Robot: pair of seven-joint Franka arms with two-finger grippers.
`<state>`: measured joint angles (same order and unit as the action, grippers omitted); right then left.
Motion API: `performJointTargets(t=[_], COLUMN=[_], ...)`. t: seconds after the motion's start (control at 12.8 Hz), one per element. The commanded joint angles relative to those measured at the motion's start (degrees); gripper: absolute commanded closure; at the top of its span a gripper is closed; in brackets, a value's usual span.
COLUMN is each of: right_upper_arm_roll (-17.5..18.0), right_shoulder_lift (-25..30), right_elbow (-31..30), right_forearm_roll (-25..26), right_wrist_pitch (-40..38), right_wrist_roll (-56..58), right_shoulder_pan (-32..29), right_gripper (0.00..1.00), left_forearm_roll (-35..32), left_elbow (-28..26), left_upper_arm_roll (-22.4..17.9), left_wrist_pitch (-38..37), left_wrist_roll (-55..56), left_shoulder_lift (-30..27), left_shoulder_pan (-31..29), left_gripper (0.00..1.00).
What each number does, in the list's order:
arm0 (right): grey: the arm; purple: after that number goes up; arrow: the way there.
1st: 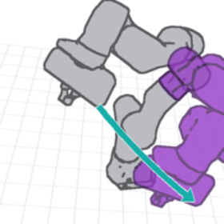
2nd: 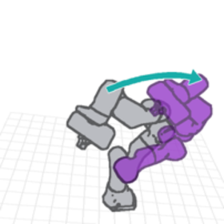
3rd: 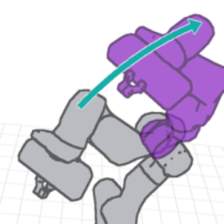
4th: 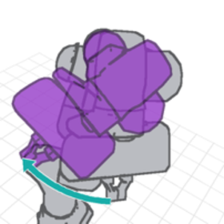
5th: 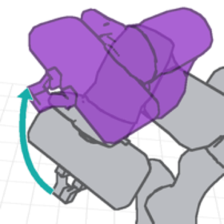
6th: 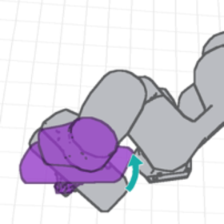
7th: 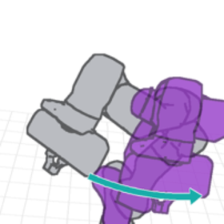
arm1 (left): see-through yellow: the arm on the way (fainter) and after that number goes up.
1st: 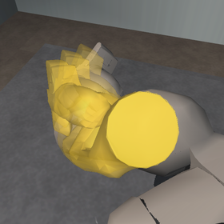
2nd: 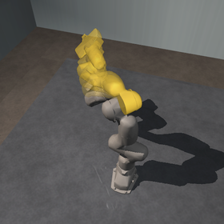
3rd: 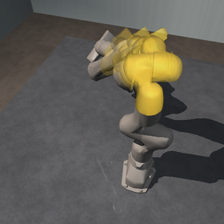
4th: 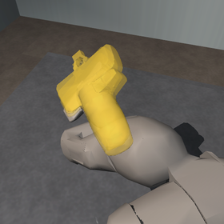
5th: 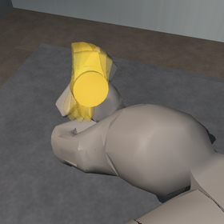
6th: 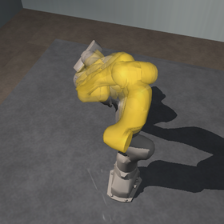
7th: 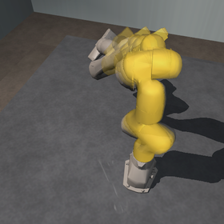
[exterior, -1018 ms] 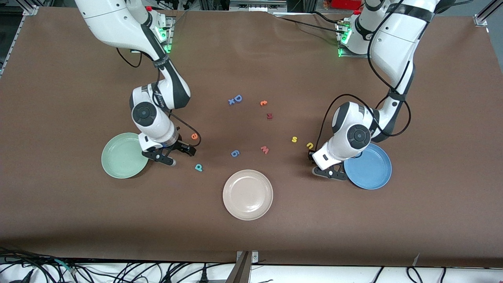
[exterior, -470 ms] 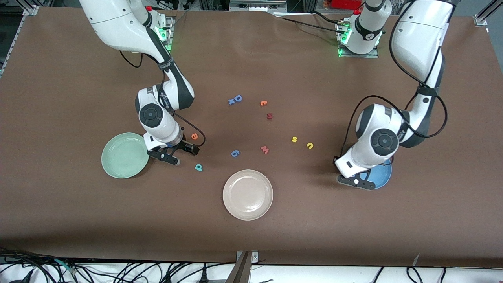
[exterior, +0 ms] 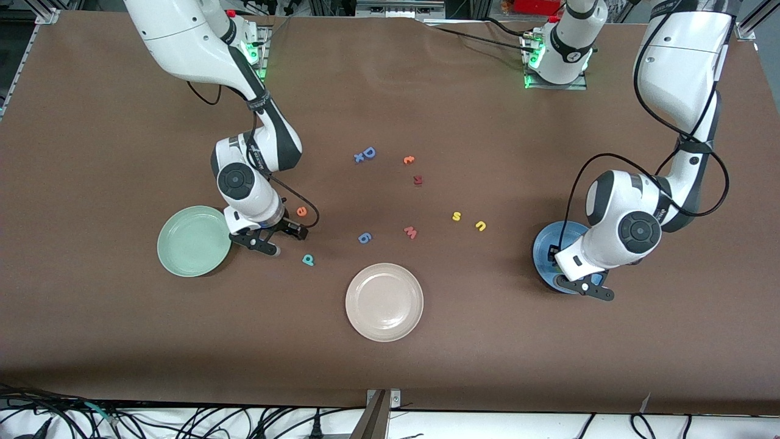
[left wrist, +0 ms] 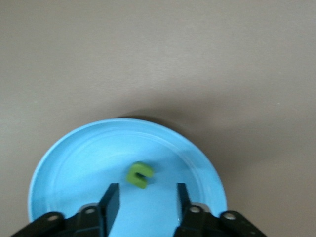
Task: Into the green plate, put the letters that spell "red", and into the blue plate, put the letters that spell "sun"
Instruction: 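Reach the left gripper to yellow u while the right gripper lifts teal r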
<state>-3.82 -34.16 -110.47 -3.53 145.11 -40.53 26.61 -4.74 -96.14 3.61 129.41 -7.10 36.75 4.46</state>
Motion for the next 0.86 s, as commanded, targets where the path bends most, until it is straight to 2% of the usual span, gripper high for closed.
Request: performJointTargets(t=[0.0, 0.16, 0.39, 0.55, 0.78], right_upper_arm_roll=[-0.1, -0.1, -0.1, -0.1, -0.1], right_shoulder_lift=[0.1, 0.0, -0.4, -0.4, -0.4], right_elbow=[-0.4, -0.4, -0.4, -0.4, -0.4], right_forearm_roll=[-0.6, -0.6, -0.6, -0.6, -0.6], right_wrist_pitch=[0.2, -0.1, -0.1, -0.1, -0.4], right_wrist_roll=[-0.3, -0.3, -0.3, -0.1, -0.1], right_shoulder_pan=[0.3, 0.3, 0.3, 0.3, 0.3], right_gripper=[0.35, 0.45, 0.54, 0.58, 0.65], left_forearm_roll=[1.6, 2.5, 2.5, 1.8, 1.7], left_elbow=[-0.5, -1.4, -3.9, -6.1, -15.1], left_upper_arm_roll=[2.1, 4.8, 9.6, 11.6, 12.2], left_wrist_pitch=[-2.0, -3.2, -3.4, -2.8, 2.8], left_wrist_roll=[-0.2, 2.3, 17.3, 22.6, 22.7], left_shoulder_lift=[-0.9, -2.2, -3.3, -4.1, -9.3], left_shoulder_pan=[0.0, 0.1, 0.5, 0.6, 1.0], left_gripper=[0.00, 0.00, 0.00, 0.00, 0.00])
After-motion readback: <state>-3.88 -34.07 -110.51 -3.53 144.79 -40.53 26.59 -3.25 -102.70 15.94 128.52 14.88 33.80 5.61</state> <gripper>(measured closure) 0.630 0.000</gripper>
